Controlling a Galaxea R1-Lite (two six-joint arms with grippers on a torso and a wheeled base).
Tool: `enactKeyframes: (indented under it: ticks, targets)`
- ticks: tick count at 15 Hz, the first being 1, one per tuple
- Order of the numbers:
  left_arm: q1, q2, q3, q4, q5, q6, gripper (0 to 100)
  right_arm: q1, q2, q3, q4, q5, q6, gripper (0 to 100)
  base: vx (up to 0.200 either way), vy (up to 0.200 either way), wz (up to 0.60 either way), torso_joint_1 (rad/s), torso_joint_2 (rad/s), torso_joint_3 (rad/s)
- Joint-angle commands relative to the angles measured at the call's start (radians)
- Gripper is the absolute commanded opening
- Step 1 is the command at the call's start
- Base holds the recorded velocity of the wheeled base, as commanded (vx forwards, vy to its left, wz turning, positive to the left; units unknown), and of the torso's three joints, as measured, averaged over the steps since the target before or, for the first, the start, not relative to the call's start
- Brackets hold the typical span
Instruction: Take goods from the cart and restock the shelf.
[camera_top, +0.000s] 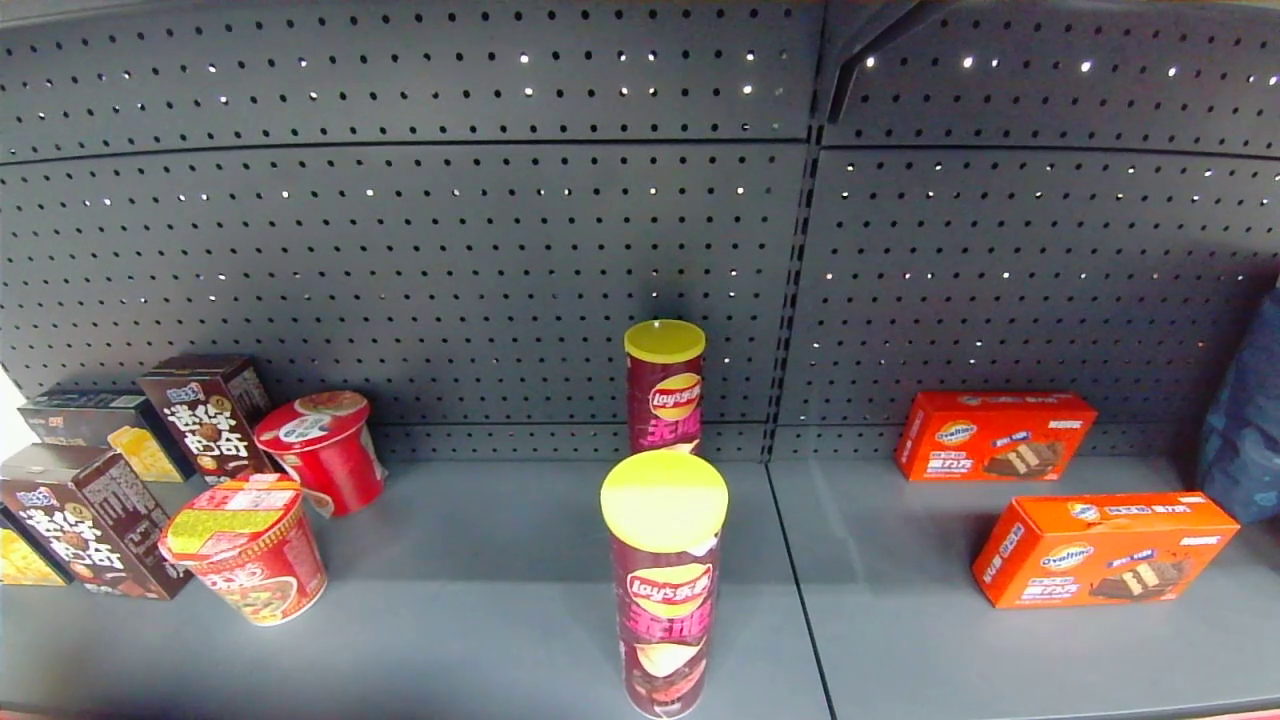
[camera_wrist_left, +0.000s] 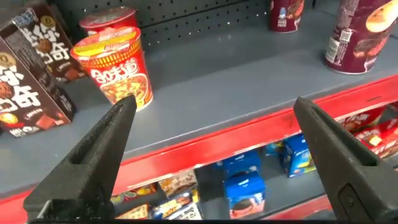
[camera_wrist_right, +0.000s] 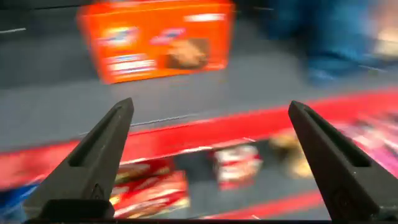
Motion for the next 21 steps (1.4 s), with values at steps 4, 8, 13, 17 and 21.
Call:
enactKeyframes:
  ticks: [4,8,13,17,21]
  targets:
    - [0.0,0.003,0.0,0.012,0.001,-0.032,100,-0.009,0.003,0.017,0.009,0.16,-0.002,100,0.0,0.0,0.0,0.0,0.0,0.0]
    - [0.0,0.003,0.0,0.007,-0.004,-0.109,100,-0.009,0.004,0.018,0.009,0.19,-0.019,100,0.0,0.0,0.0,0.0,0.0,0.0]
    - [0.001,0.003,0.0,0.003,0.056,-0.147,100,-0.009,0.004,0.018,0.009,0.192,-0.019,100,0.0,0.0,0.0,0.0,0.0,0.0]
    - [0.001,0.003,0.0,0.003,0.06,-0.098,100,-0.009,0.004,0.018,0.009,0.192,-0.019,100,-0.05,0.0,0.0,0.002,0.0,-0.001]
    - [0.001,0.003,0.0,0.003,0.068,-0.112,100,-0.009,0.004,0.018,0.009,0.192,-0.019,100,-0.1,0.0,0.0,0.004,0.0,0.0]
